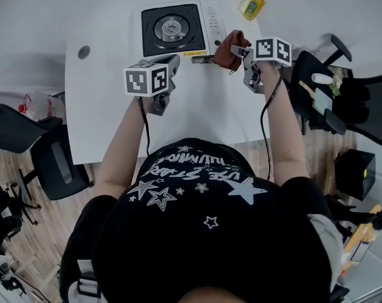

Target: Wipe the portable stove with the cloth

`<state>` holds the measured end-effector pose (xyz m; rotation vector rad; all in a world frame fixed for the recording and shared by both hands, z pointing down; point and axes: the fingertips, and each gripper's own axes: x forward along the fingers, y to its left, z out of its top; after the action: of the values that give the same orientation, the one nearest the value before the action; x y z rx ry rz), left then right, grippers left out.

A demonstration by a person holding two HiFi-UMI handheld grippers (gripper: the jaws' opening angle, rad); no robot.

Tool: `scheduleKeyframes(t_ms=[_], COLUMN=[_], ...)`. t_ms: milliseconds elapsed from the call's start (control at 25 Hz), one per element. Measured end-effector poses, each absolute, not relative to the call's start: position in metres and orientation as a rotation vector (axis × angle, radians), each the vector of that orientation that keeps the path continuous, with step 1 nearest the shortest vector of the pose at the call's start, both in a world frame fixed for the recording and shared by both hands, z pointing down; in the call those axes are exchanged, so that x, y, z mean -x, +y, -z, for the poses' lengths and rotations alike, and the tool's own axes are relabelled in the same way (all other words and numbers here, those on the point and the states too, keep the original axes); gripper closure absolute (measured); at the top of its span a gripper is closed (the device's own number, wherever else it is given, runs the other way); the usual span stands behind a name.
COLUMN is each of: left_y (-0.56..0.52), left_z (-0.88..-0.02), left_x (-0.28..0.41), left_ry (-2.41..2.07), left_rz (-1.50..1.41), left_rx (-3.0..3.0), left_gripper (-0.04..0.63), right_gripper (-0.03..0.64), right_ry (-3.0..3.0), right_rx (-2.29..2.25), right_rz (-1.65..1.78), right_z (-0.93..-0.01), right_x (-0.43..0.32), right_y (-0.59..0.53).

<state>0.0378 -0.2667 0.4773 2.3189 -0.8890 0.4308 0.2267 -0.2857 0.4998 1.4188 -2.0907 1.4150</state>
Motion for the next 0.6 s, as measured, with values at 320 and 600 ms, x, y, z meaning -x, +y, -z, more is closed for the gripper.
scheduleKeyframes(t_ms=[320, 600], left_y=[-0.247, -0.227], left_z=[-0.469, -0.459], left_x=[-0.02, 0.006], left_ry=[-0.916, -0.954], left_rz=[-0.406, -0.359], left_rx=[-2.326, -2.327], left_gripper=[0.588, 0.588], right_gripper=[0.557, 0.557], right_ry=[-2.149, -2.235], right_rx=[-1.363, -1.287], right_rz=[-1.359, -1.317], right_z=[-0.482, -0.464], right_x=[-0.194, -0.148], right_y=[-0.268, -0.253])
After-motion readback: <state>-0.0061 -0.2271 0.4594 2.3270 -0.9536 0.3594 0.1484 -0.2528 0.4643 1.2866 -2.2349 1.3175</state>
